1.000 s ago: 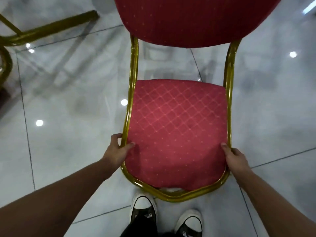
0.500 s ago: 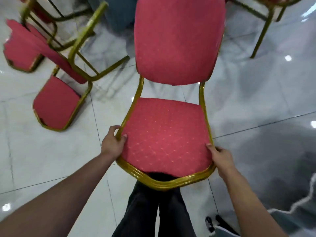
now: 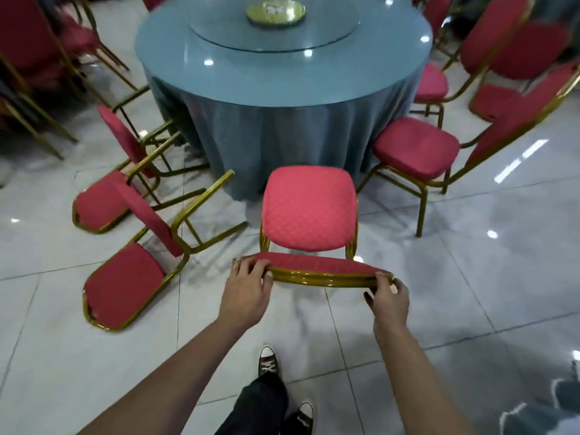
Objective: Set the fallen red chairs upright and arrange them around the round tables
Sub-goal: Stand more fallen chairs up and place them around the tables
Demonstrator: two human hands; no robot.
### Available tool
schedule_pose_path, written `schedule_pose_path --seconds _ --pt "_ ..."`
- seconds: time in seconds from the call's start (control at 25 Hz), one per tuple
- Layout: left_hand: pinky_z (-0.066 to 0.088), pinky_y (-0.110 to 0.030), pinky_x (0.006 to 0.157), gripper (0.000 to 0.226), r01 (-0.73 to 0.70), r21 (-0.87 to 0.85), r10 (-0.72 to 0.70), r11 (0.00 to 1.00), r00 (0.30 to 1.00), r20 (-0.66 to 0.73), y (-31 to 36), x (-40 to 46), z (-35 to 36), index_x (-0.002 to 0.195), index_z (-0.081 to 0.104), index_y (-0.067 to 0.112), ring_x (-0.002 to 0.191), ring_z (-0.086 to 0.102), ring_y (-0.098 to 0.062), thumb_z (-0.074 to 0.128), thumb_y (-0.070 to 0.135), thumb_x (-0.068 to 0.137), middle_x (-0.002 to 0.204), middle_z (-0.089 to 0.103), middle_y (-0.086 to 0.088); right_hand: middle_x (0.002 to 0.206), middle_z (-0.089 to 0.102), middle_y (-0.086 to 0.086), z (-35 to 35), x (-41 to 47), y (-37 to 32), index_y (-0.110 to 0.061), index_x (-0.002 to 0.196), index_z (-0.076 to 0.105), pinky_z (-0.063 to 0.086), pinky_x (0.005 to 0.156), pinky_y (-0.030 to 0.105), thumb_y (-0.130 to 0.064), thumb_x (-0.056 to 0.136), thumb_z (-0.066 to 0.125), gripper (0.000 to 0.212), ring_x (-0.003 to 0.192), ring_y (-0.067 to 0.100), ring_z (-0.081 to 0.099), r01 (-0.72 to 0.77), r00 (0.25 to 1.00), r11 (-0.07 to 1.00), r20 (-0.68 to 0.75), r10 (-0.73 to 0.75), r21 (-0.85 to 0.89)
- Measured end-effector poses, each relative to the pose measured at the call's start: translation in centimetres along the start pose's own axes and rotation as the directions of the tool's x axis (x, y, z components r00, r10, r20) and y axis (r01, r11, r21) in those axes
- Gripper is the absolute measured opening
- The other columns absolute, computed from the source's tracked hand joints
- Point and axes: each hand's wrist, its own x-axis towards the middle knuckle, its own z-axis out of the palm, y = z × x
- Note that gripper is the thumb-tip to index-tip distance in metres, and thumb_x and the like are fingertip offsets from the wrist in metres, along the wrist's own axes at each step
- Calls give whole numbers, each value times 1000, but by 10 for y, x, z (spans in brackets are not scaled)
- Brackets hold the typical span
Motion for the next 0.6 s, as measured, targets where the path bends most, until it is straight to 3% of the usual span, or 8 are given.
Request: schedule_pose_path --seconds 0.08,0.24,0.32,0.44,0.6 --pt "25 -47 120 45 -35 -19 36 999 998 47 13 24 -13 147 39 27 144 27 -32 33 41 104 151 38 -8 139 52 11 23 3 -28 -16 143 45 45 107 43 -35 99 59 50 126 30 53 178 983 950 -6 -186 -256" --pt "9 -49 123 57 6 -14 -4 1000 992 124 25 95 -31 158 13 35 154 -2 -32 31 48 105 167 8 -3 156 32 12 64 25 -67 -16 153 33 40 111 47 -42 104 41 56 138 33 42 467 872 670 177 -456 -577" --pt "8 -51 123 59 18 -25 -15 1000 990 137 31 133 -34 157 8 38 154 -5 -32 33 51 105 168 3 0 164 18 12 80 44 -79 -20 159 16 30 117 52 -51 104 32 65 146 34 30 524 833 491 301 -464 -696" --pt "9 -55 122 64 31 -52 -24 998 993 119 39 181 -36 156 4 41 154 -8 -31 38 50 103 168 -1 2 169 -4 5 101 72 -108 -26 159 -10 2 122 52 -60 101 17 73 155 26 5 500 845 282 389 -368 -819" --pt "5 -56 124 79 -51 -18 51 999 999 4 42 190 -24 157 -13 37 153 -14 -33 40 51 99 168 -12 -2 168 -11 3 116 87 -123 -27 157 -17 3 124 50 -57 102 20 73 155 23 -1 493 855 321 384 -348 -808"
